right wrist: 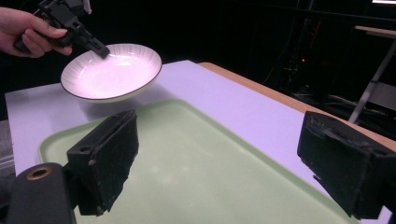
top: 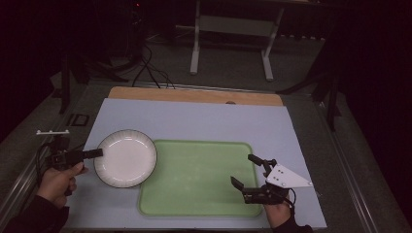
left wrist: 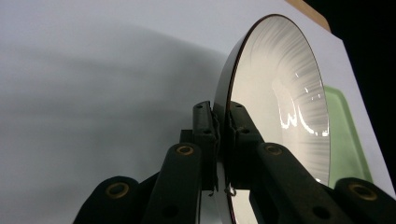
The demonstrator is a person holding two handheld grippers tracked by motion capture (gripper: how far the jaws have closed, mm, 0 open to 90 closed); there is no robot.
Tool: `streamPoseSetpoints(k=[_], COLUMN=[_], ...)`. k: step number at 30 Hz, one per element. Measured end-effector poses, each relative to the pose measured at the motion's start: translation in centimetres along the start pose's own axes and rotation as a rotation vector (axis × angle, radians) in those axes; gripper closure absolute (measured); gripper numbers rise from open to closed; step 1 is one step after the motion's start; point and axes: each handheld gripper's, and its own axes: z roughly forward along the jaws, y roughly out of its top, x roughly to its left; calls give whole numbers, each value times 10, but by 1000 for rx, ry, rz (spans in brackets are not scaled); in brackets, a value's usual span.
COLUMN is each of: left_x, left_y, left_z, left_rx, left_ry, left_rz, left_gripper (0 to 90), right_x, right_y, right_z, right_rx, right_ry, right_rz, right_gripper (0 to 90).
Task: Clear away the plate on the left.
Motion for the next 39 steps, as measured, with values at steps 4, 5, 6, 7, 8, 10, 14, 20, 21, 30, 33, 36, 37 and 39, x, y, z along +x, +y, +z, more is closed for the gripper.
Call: streamPoseSetpoints(k=[4, 5, 6, 7, 8, 10, 14, 20, 21, 30, 33, 36, 37, 39], left_x=[-9, -10, -10, -15, -17, -18, -24, -37, -41, -59, -69, -75, -77, -81], left_y=[2, 2, 2, 3, 4, 4, 6, 8, 8, 7, 7, 7, 7, 7], left_z=[3, 4, 4, 6, 7, 7, 11, 22, 27, 44, 53, 58, 60, 63], left_rx=[5, 12, 12, 14, 14, 12, 15, 40, 50, 69, 87, 99, 105, 109], left_ry=[-2, -7, -7, -18, -20, -22, -32, -39, -54, -83, -101, -107, -110, -119], left_rz=[23, 24, 24, 29, 33, 36, 48, 100, 100, 110, 128, 135, 137, 146], left_gripper=[844, 844, 844, 844, 844, 844, 844, 844, 844, 843, 843, 843, 843, 843], right_x=[0, 0, 0, -1, -1, -1, -1, -1, 0, -1, -1, -1, -1, -1], right_y=[1, 1, 1, 1, 1, 1, 1, 1, 1, 1, 2, 2, 2, 2], right_z=[-2, -3, -3, -3, -4, -4, -5, -5, -5, -6, -6, -6, -6, -7], right_rx=[-12, -15, -15, -20, -22, -22, -24, -18, -18, -21, -22, -23, -24, -26], right_ry=[-4, -5, -5, -7, -9, -10, -14, -17, -16, -18, -17, -17, -17, -17], right_rz=[3, 2, 2, 1, 0, 0, -3, -4, -5, -9, -9, -4, -4, -6], right_gripper=[123, 123, 123, 123, 123, 123, 123, 123, 123, 123, 123, 123, 123, 123])
